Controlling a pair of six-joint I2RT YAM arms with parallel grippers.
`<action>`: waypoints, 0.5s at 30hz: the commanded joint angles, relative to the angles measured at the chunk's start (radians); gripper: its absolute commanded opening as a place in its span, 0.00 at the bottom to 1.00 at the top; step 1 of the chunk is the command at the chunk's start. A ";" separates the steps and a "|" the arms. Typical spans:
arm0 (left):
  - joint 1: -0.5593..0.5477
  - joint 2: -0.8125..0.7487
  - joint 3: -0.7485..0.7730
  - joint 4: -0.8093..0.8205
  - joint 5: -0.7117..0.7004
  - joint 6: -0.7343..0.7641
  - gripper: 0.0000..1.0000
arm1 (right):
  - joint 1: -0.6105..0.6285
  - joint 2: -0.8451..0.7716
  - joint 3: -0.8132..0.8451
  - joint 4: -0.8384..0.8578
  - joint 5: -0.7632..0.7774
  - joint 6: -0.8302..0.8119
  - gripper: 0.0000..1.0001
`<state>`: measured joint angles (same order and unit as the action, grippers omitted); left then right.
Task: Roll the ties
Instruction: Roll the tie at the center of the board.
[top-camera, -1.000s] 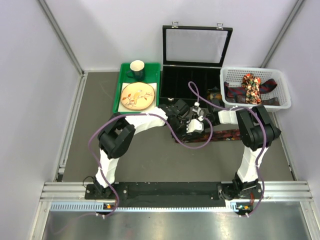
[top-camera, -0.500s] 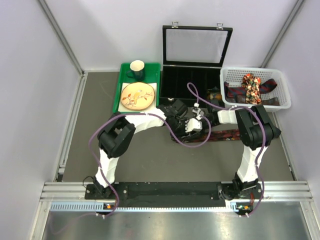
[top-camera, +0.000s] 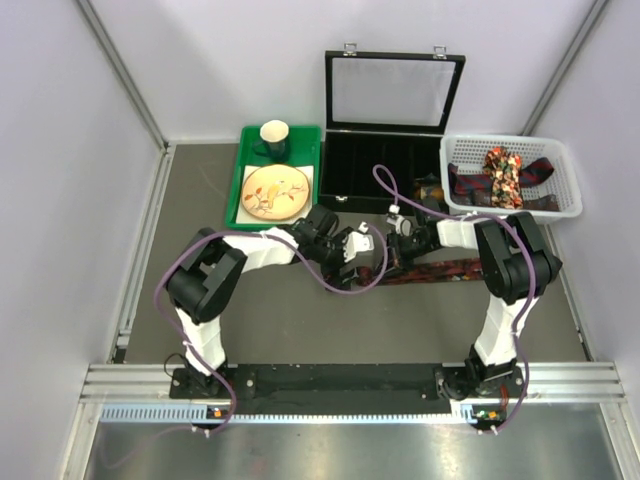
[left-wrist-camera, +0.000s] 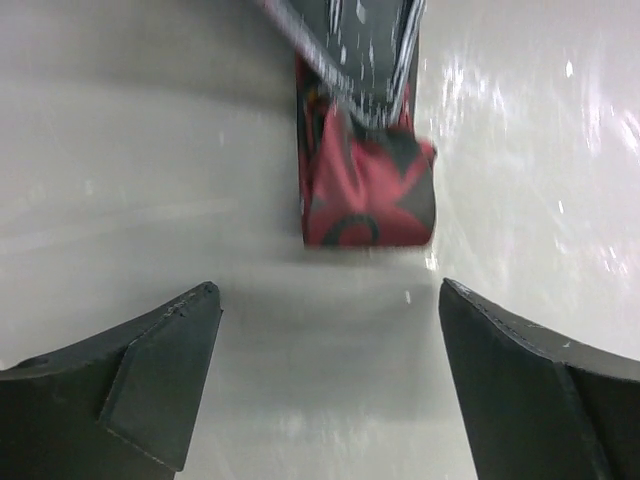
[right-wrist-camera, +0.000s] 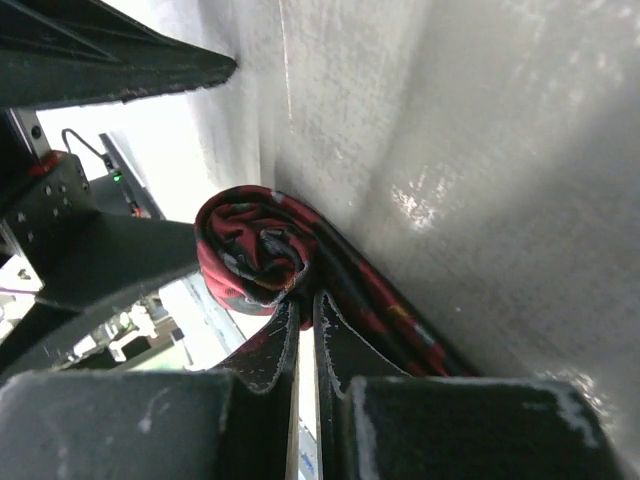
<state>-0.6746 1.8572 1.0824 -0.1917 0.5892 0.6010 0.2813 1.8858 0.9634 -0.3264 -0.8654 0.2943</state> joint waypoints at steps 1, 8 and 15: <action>-0.042 0.054 0.014 0.136 0.017 -0.021 0.95 | 0.006 -0.013 -0.005 -0.022 0.181 -0.072 0.00; -0.095 0.134 0.076 0.176 -0.009 -0.040 0.87 | 0.006 -0.021 0.005 -0.034 0.131 -0.078 0.00; -0.095 0.172 0.152 -0.075 -0.045 0.028 0.31 | 0.006 -0.024 0.023 -0.051 0.103 -0.077 0.00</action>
<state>-0.7826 1.9926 1.2110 -0.0917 0.6044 0.5842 0.2752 1.8782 0.9707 -0.3473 -0.8326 0.2626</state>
